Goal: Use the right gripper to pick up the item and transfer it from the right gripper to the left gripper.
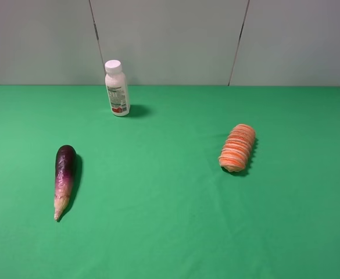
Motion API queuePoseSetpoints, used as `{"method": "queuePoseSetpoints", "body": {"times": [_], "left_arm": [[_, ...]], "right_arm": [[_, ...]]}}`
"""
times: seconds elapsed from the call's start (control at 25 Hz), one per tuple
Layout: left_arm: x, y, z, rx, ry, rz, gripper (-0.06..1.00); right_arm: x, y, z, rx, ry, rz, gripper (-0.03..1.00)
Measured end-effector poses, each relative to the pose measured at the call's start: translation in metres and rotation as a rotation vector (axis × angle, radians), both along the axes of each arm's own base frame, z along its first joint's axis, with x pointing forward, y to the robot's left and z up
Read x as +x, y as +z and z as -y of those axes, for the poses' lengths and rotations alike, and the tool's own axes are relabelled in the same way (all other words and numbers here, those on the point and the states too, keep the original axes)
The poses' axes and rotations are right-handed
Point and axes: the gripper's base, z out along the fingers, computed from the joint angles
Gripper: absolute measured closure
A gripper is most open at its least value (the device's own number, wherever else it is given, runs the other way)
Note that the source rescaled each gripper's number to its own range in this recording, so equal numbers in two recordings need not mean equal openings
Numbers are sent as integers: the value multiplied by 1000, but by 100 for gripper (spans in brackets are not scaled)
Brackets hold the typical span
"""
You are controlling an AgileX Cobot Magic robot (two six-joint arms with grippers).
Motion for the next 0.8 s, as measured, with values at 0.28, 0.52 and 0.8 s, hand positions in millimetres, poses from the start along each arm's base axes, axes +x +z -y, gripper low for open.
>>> {"method": "queuePoseSetpoints", "body": {"times": [0.28,0.52,0.8], "left_arm": [[0,0,0,0,0,0,15],[0,0,0,0,0,0,15],[0,0,0,0,0,0,15]], "right_arm": [[0,0,0,0,0,0,-3],[0,0,0,0,0,0,-3],[0,0,0,1,0,-1,-3]]}}
